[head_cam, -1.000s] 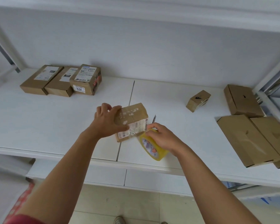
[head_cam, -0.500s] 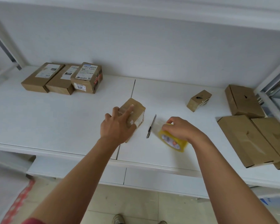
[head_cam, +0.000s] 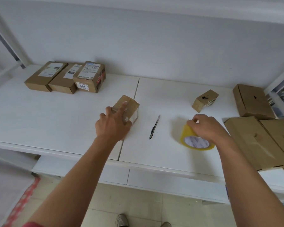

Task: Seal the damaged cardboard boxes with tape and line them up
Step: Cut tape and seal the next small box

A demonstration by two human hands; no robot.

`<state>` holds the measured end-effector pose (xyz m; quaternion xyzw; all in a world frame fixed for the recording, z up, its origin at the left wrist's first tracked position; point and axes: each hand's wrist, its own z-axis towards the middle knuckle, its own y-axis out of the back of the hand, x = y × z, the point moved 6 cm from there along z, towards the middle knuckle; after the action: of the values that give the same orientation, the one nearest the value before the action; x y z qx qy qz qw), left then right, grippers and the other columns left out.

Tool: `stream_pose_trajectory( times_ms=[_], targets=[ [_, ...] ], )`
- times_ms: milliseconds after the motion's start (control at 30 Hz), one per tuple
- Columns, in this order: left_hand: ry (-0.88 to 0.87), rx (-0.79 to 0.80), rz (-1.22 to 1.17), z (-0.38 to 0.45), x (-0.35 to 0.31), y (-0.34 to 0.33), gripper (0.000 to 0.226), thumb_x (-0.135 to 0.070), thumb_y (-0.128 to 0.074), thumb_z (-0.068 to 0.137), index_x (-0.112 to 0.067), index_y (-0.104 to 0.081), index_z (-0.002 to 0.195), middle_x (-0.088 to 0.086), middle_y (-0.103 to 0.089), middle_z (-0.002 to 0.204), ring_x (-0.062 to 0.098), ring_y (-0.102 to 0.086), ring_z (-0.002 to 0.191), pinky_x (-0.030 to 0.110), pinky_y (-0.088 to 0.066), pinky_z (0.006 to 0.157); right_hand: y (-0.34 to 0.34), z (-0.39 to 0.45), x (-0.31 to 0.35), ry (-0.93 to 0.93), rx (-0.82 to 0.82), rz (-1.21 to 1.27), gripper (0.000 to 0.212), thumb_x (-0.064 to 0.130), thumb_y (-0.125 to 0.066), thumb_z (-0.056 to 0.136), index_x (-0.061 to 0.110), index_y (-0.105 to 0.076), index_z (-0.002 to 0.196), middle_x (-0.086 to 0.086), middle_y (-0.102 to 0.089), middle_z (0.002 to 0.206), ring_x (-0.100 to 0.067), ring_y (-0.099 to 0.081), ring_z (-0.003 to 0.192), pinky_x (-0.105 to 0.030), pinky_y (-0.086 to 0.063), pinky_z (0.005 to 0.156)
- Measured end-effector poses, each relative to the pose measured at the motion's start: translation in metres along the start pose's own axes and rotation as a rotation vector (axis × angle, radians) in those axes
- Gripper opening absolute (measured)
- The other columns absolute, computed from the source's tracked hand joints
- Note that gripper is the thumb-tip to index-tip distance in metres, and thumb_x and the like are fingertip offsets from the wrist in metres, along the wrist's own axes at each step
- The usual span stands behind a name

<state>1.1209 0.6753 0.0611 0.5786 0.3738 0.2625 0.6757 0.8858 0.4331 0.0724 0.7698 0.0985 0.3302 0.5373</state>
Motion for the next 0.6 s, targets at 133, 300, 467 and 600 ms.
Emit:
stream_pose_trajectory(
  times_ms=[133,300,467,600],
  targets=[
    [-0.046,0.032,0.035,0.003,-0.001,-0.003,0.072,-0.062,-0.045,0.088,-0.047,-0.015,0.152,0.012,-0.045,0.129,0.035,-0.054,0.107,0.042,-0.044,0.084,-0.021,0.009,0.003,0.0,0.187,-0.2,0.028,0.047,-0.042,0.096,0.024,-0.057,0.094,0.0,-0.062,0.095,-0.018,-0.058,0.087,-0.036,-0.049,0.077],
    [-0.229,-0.034,0.061,0.006,-0.01,-0.006,0.077,-0.046,-0.048,0.09,-0.023,-0.019,0.157,0.012,-0.013,0.163,0.034,-0.013,0.15,0.047,-0.01,0.122,-0.011,0.03,0.05,0.185,0.137,-0.37,0.035,0.024,-0.047,0.095,0.022,-0.05,0.13,-0.005,-0.048,0.129,-0.028,-0.044,0.123,-0.041,-0.044,0.092],
    [-0.362,-0.065,-0.004,0.002,-0.018,-0.008,0.073,-0.032,-0.046,0.093,-0.02,-0.015,0.158,0.009,-0.012,0.165,0.025,-0.007,0.153,0.038,-0.007,0.124,-0.042,0.058,0.114,0.43,0.279,-0.236,0.032,0.012,-0.046,0.096,0.025,-0.06,0.122,0.001,-0.055,0.113,-0.019,-0.052,0.104,-0.031,-0.043,0.088],
    [-0.332,-0.062,-0.014,0.003,-0.015,-0.008,0.066,-0.033,-0.044,0.095,-0.038,-0.019,0.156,0.011,-0.011,0.165,0.026,-0.006,0.153,0.038,-0.007,0.123,-0.081,0.074,0.118,0.417,0.451,-0.377,0.028,0.015,-0.055,0.094,0.026,-0.062,0.119,0.004,-0.051,0.113,-0.018,-0.051,0.105,-0.031,-0.044,0.09]
  ],
)
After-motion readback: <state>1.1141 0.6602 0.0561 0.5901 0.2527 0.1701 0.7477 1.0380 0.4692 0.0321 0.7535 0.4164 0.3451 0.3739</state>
